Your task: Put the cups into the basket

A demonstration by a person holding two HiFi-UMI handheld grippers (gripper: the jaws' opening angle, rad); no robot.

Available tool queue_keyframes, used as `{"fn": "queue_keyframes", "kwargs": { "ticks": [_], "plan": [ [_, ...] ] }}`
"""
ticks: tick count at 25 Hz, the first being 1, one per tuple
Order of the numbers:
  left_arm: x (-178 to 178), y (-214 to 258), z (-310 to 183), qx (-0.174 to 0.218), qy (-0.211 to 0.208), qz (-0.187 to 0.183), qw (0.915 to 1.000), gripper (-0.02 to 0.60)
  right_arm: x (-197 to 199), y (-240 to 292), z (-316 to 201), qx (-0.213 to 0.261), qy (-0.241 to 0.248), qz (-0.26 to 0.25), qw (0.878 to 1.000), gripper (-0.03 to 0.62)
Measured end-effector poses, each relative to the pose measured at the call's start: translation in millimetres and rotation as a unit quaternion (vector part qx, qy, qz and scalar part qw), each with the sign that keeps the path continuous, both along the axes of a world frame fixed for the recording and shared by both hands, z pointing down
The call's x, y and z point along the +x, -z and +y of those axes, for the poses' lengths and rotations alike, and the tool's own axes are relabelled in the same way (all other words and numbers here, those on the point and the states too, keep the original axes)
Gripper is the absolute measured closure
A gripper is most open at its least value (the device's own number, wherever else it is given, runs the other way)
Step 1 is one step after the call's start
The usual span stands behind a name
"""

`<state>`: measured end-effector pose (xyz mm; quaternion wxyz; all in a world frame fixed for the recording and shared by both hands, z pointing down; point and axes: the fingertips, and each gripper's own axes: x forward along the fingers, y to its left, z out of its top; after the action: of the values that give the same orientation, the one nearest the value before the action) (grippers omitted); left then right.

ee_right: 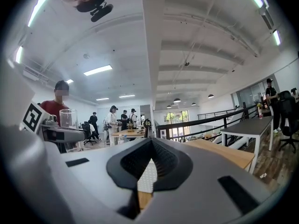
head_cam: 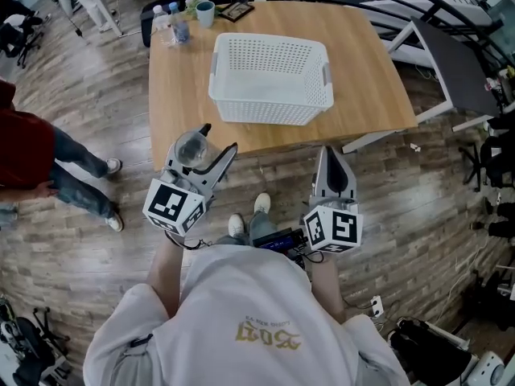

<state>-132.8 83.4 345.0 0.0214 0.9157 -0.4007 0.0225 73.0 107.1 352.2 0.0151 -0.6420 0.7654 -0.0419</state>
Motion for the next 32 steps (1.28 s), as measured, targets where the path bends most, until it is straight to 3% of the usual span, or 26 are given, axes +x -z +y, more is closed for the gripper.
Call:
{"fn": "queue_keyframes", "kwargs": {
  "ticks": [17, 32],
  "plan": [
    [47, 5, -94, 0.002, 0.031, 0.003, 0.9995, 0.316, 32, 11, -112, 0.011, 0.049, -0.009, 0.999, 0.583],
    [54, 14, -133, 0.009, 0.064, -0.001, 0.9979, 0.316, 47, 19, -156, 0.018, 0.077, -0.014, 0.997, 0.583]
  ]
}}
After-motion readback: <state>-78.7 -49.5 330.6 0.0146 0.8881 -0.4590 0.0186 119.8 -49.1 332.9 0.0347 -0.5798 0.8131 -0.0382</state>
